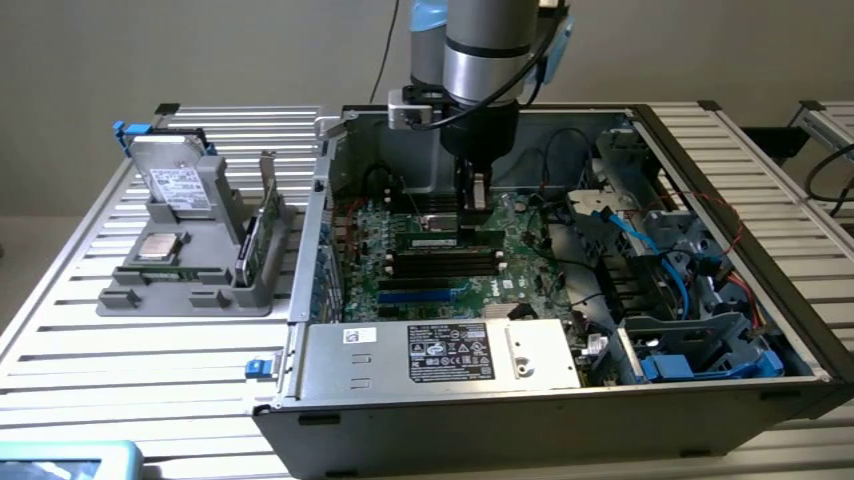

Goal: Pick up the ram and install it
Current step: 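Insert the ram into the slot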

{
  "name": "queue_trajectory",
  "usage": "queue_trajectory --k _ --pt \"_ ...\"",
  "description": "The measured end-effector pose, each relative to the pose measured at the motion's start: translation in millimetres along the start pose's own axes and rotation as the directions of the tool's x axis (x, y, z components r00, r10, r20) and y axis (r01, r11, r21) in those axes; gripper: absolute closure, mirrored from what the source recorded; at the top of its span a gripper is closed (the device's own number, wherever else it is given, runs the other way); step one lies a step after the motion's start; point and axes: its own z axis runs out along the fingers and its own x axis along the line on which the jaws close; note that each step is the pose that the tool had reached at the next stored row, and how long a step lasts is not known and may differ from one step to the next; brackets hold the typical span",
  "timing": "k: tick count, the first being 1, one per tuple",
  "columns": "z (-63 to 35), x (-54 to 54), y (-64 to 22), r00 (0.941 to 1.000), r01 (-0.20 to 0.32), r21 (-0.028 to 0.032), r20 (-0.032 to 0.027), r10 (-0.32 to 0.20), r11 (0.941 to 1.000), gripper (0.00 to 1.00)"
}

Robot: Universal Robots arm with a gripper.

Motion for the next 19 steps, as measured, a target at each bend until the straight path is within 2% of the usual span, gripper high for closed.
queue_trajectory --k 3,19 --pt "1.7 -1.5 0.0 1.0 0.0 0.0 -0.0026 0.0 1.0 0.87" --pt "8.4 -3.6 0.8 1.0 0.0 -0.0004 -0.0028 0.0 1.0 0.87"
